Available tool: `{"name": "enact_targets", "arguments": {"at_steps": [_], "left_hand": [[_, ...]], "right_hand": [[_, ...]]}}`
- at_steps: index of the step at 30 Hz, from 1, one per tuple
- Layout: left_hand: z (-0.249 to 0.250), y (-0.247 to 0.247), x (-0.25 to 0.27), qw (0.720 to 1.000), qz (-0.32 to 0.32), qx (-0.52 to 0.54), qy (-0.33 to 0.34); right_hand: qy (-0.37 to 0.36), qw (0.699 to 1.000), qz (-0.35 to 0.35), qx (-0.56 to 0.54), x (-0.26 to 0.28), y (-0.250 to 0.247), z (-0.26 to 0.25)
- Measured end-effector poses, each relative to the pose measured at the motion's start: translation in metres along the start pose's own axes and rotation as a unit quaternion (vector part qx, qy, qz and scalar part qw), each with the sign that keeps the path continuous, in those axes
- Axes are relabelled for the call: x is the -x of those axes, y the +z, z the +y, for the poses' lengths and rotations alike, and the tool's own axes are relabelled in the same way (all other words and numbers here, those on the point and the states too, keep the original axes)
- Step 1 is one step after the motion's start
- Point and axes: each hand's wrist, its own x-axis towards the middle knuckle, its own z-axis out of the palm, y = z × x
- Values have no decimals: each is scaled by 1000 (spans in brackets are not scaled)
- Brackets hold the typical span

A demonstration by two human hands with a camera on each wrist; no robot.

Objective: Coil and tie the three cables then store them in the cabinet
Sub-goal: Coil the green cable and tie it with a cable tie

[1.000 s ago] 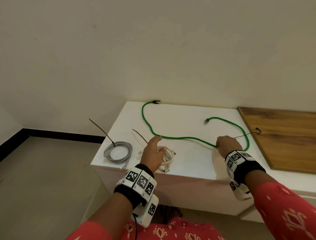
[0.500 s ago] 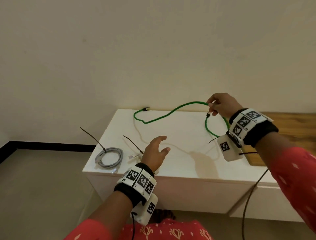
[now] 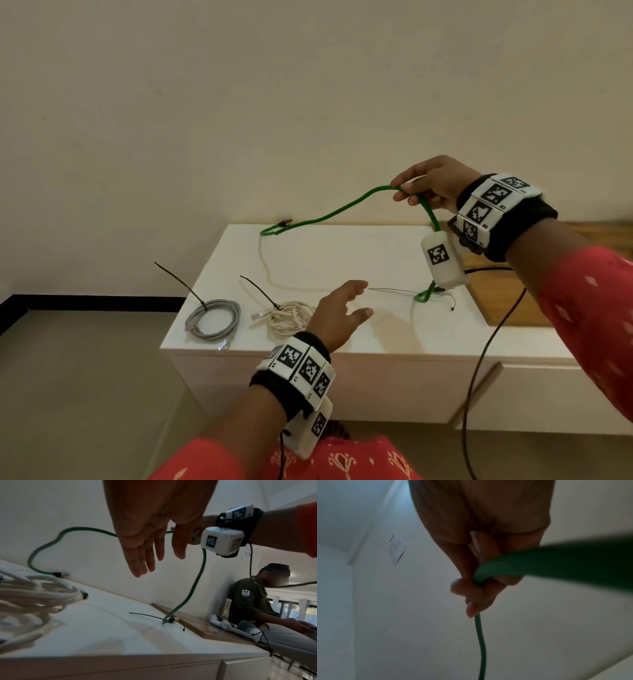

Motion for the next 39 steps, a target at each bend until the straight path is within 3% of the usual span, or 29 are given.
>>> {"name": "enact_targets", "arguments": {"at_steps": [7, 12, 14, 16, 18, 20, 22, 24, 28, 31, 33, 36, 38, 39], "left_hand": [[34, 31, -9, 996, -85, 21, 22], [46, 34, -20, 998, -31, 41, 42], [40, 29, -23, 998, -8, 54, 30], [35, 24, -25, 996, 8, 81, 19], [30, 19, -25, 994, 22, 110, 10], [27, 15, -25, 990, 31, 137, 7], [27, 13, -25, 987, 35, 159, 7], [29, 10, -24, 984, 36, 174, 5], [34, 4, -22, 979, 35, 202, -5], [36, 0, -21, 977, 37, 211, -15], [37, -1, -20, 974, 37, 221, -24], [40, -3, -18, 969, 29, 242, -31], [44, -3, -17, 969, 20, 245, -24], [47, -2, -16, 969, 14, 244, -19]], "right_hand": [[18, 992, -25, -119, -4, 18, -2], [18, 982, -81, -169, 4, 34, 7], [9, 986, -53, -160, 5, 33, 22], [15, 998, 3, -58, 7, 28, 46], [61, 989, 10, 132, 11, 25, 80], [132, 936, -49, 323, 16, 27, 116], [177, 857, -108, 472, 20, 34, 151], [177, 832, -122, 512, 23, 42, 175], [164, 881, -61, 439, 20, 48, 193], [149, 922, 37, 355, 7, 38, 189], [166, 920, 72, 347, -4, 26, 184], [204, 894, 7, 398, -11, 19, 181], [154, 868, -24, 471, -4, 19, 176], [103, 876, -30, 471, 2, 21, 175]]}}
